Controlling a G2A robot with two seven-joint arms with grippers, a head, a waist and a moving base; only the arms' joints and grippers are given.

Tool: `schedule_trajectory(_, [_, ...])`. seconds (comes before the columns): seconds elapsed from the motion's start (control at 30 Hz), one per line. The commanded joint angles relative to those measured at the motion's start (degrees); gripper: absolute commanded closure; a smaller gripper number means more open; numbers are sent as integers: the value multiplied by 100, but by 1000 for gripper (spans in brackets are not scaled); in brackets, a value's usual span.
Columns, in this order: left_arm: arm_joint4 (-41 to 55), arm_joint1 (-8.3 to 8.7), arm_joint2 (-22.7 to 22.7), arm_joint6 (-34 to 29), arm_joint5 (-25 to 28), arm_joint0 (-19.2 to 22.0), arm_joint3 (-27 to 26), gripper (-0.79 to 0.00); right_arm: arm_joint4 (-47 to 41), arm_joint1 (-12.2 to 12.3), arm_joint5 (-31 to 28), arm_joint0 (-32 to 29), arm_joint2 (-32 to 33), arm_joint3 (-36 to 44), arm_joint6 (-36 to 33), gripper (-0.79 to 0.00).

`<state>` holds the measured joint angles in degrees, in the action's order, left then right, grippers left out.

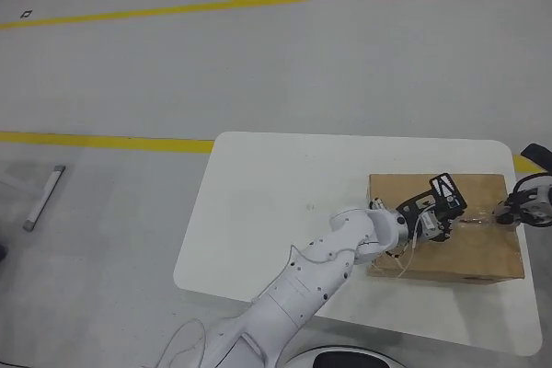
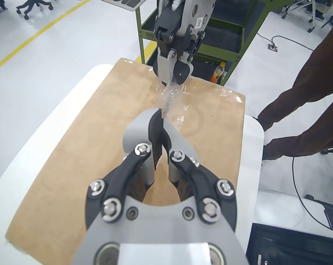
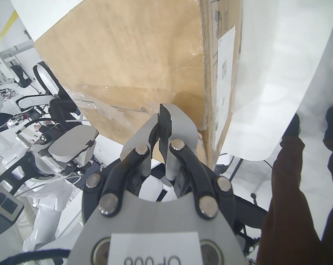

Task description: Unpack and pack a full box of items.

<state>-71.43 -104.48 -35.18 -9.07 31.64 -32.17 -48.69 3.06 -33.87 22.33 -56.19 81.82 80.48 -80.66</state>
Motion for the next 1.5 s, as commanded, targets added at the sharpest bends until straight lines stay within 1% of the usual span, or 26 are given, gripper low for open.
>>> schedule_trajectory(0.0, [22, -68, 64, 55, -12, 80, 209, 0, -13, 5, 10, -12, 8, 8, 11, 0])
schedule_trajectory(0.3, [170, -341, 227, 50, -65, 362, 962, 0, -24, 30, 16, -71, 11, 53, 29, 0])
schedule_trajectory(0.57, [197, -518, 291, 107, -150, 511, 1422, 0, -17, 49, 11, -71, -11, 56, 13, 0])
schedule_trajectory(0.6, [191, -536, 297, 115, -155, 528, 1468, 0, -9, 52, 8, -67, -17, 55, 3, -22])
schedule_trajectory(0.63, [197, -554, 299, 121, -163, 540, 1511, 0, 4, 55, 10, -63, -22, 47, -9, -191])
schedule_trajectory(0.67, [208, -571, 296, 135, -168, 552, 1548, 0, 8, 59, 5, -54, -21, 34, -19, -252])
schedule_trajectory(0.8, [215, -630, 300, 182, -159, 595, 1672, 0, -70, 83, -20, -12, 96, -70, -22, -357])
schedule_trajectory(0.83, [212, -643, 301, 194, -156, 603, 1699, 0, -97, 92, -28, -10, 141, -97, -25, -372])
schedule_trajectory(0.87, [209, -656, 304, 204, -144, 610, 1723, 0, -156, 101, -31, -7, 205, -140, -25, -406])
schedule_trajectory(0.9, [203, -668, 305, 212, -140, 617, 1751, 0, -189, 112, -47, -9, 271, -171, -19, -459])
schedule_trajectory(1.0, [192, -700, 303, 244, -133, 638, 1820, 0, -415, 143, -90, -66, 514, -293, 8, -453])
schedule_trajectory(1.03, [188, -709, 301, 262, -127, 645, 1843, 0, -530, 152, -112, -100, 610, -344, 23, -394])
schedule_trajectory(1.07, [182, -717, 298, 277, -130, 652, 1866, 0, -708, 154, -137, -135, 720, -403, 76, -376])
schedule_trajectory(1.1, [175, -725, 295, 291, -130, 658, 1887, 0, -978, 148, -148, -182, 841, -501, 130, -314])
schedule_trajectory(1.13, [177, -733, 289, 304, -125, 662, 1907, 0, -1231, 140, -175, -237, 954, -588, 209, -182])
schedule_trajectory(1.17, [177, -739, 284, 317, -117, 668, 1925, 0, -1495, 127, -191, -307, 1054, -676, 308, -3])
schedule_trajectory(1.2, [172, -746, 277, 343, -116, 675, 1930, 0, -1757, 110, -229, -386, 1130, -741, 384, 0])
schedule_trajectory(1.23, [168, -751, 273, 363, -111, 677, 1937, -34, -1973, 94, -285, -469, 1181, -774, 441, 0])
schedule_trajectory(1.27, [165, -757, 268, 392, -92, 681, 1930, -102, -2219, 75, -327, -551, 1228, -826, 503, 0])
schedule_trajectory(1.3, [152, -761, 265, 418, -78, 688, 1921, -366, -2486, 51, -347, -626, 1267, -882, 559, 0])
schedule_trajectory(1.37, [136, -766, 253, 463, -43, 696, 1893, -785, -2951, 7, -458, -754, 1326, -979, 671, 0])
schedule_trajectory(1.47, [111, -759, 224, 545, 24, 699, 1832, -785, -3601, -65, -683, -927, 1347, -1107, 722, 0])
